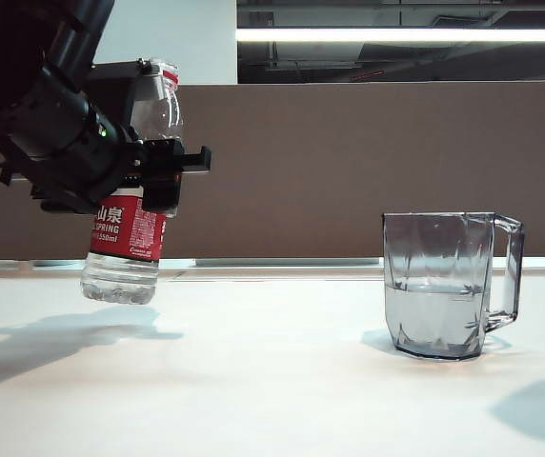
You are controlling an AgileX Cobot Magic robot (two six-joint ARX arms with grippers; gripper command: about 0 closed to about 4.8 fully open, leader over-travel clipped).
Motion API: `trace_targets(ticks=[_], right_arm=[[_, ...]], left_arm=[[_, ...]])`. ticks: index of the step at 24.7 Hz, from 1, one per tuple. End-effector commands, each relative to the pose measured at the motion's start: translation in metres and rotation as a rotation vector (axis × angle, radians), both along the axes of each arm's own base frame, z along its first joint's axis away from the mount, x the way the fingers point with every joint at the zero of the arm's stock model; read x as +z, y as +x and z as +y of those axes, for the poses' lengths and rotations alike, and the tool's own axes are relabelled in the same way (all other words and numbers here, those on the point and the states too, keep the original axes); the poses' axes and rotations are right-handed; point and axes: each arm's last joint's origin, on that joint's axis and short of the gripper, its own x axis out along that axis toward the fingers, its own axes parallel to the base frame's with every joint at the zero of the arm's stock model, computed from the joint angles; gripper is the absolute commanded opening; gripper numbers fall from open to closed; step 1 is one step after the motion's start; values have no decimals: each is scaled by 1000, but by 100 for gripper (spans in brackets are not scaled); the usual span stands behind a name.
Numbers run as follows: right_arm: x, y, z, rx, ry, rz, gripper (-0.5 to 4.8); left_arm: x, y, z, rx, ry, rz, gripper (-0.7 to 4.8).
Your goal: Pick up the mineral water bottle with the left hand on the table and pour water into the mug until it's half full.
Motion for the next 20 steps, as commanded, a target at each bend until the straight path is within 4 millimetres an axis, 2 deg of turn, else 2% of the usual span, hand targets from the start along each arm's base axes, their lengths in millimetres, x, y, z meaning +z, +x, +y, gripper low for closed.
trace_targets(ticks=[1, 15, 20], right_arm=[[3, 0, 0, 8, 18, -10, -1], [3, 0, 0, 9, 18, -10, -1], [3, 0, 0, 8, 18, -10, -2]], left_arm=[[7, 1, -1, -2, -30, -40, 238], [12, 2, -1, 25, -34, -91, 239], [3, -4, 4, 25, -44, -108, 239]])
